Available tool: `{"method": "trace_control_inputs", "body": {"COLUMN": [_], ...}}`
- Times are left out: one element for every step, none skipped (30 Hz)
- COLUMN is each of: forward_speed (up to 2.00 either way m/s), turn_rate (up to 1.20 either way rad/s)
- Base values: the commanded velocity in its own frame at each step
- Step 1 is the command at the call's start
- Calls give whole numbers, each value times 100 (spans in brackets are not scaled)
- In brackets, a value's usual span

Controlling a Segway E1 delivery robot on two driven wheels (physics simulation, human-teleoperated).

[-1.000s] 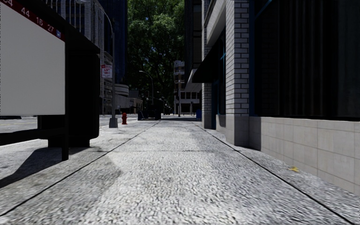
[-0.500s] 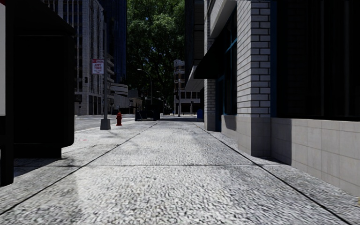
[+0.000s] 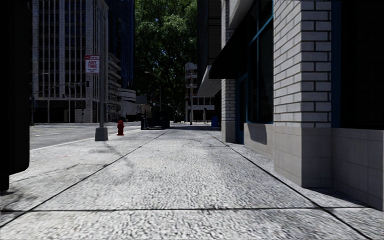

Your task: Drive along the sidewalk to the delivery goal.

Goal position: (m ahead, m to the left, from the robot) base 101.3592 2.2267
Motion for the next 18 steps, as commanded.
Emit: {"method": "trace_control_inputs", "body": {"forward_speed": [200,200,200,200,200,200,200,200,200,200,200,200,200,200,200,200,200,200], "turn_rate": [0,0,0,0,0,0,0,0,0,0,0,0,0,0,0,0,0,0]}}
